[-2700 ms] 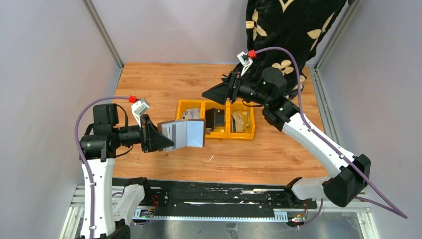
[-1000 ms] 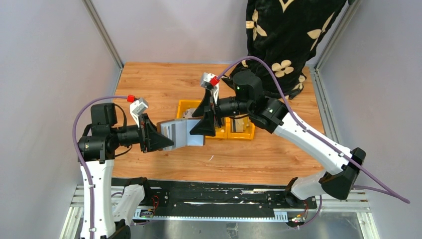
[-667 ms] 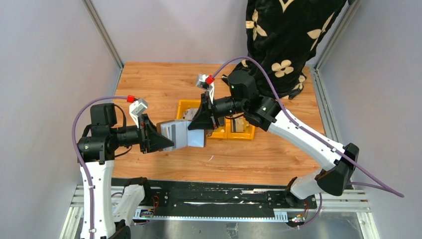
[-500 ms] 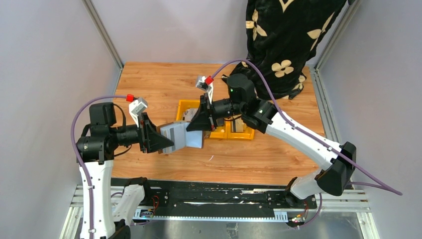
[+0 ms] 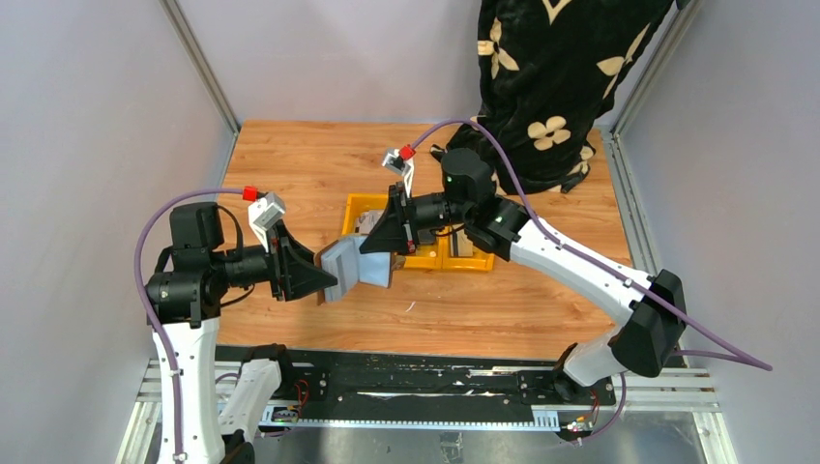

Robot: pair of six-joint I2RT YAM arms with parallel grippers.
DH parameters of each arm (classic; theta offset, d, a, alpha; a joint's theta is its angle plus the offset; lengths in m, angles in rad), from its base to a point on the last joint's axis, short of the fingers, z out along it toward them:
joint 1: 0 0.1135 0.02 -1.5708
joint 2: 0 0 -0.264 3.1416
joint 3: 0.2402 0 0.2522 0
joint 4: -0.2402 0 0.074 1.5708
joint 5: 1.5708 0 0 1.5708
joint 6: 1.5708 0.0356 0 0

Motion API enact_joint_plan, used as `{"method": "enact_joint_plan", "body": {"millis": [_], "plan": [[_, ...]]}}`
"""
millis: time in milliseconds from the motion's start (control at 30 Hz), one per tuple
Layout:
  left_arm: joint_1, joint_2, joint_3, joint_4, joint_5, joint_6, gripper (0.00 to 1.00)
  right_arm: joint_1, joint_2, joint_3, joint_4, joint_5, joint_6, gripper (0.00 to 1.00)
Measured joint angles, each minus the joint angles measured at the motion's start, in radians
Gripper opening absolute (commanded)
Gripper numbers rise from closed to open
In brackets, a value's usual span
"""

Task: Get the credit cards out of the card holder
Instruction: Remove the credit card from the card holder.

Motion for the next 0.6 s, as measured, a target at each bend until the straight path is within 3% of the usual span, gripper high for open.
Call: {"method": "enact_joint_plan", "body": {"millis": [133, 600], "plan": [[0.000, 0.000, 0.000, 0.001, 0.018, 0.000, 0.41, -0.015, 0.000, -0.004, 0.014, -0.008, 0.022, 0.00], [0.000, 0.040, 0.037, -0.011, -0.072, -0.003, 0.21, -0.033, -0.003, -0.042, 0.104, -0.040, 0.089, 0.00]]}}
